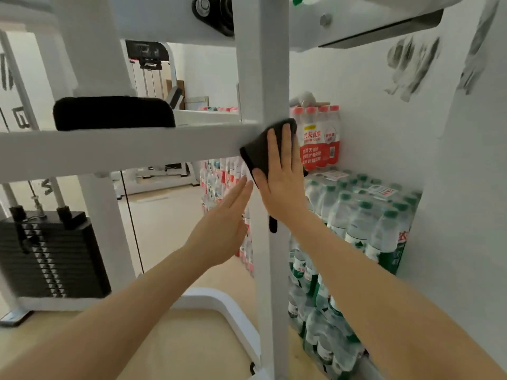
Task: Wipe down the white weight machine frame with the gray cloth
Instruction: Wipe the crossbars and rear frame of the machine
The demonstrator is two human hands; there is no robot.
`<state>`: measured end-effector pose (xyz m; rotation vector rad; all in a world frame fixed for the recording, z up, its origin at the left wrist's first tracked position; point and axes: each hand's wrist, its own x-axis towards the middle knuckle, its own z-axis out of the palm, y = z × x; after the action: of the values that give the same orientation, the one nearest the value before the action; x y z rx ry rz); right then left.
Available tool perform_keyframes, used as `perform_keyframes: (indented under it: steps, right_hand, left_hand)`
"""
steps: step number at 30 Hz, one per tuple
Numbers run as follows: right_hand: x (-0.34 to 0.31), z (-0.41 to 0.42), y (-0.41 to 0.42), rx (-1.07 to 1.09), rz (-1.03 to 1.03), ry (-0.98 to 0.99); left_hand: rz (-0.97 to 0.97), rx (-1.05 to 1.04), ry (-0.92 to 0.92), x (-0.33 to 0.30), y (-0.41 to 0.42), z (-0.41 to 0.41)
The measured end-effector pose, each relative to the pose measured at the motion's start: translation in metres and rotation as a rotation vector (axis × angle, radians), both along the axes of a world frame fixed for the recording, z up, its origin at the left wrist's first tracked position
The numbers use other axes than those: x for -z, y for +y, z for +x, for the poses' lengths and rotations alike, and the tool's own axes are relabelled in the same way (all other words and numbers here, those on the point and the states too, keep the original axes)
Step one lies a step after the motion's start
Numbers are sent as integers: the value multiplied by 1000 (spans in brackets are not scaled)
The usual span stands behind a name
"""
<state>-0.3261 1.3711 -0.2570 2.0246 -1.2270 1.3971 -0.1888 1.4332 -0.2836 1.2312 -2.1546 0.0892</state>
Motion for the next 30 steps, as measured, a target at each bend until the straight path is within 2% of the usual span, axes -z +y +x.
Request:
perform_keyframes:
  steps: [1,3,7,12,15,20,23,27,30]
  right_hand:
    - [-14,2,-3,3,-11,-18]
    - [-53,8,-10,27,-65,-50]
    - [-95,12,-19,-91,-90,-206]
    - [-36,-2,-18,-244,16,-258]
    - [9,-5,-13,-235,131,-303]
    - [5,-3,-18,-217,131,-343]
    - [7,2,-18,-195,120,-393]
    - [31,-2,-17,-253,183,-516]
    - [72,-12,-17,-157,259,-505]
  left_hand:
    - [107,27,113,0,-4,-3]
    - [198,68,274,-5,-15,-10]
    - [267,132,355,-10,-30,-23]
    - [389,251,495,5,-40,-22]
    - [392,309,512,11,-42,-21]
    - [443,415,588,11,-42,-14]
    - [434,373,630,22,-42,-14]
    - [482,298,556,61,-42,-11]
    - [548,273,555,90,-39,-11]
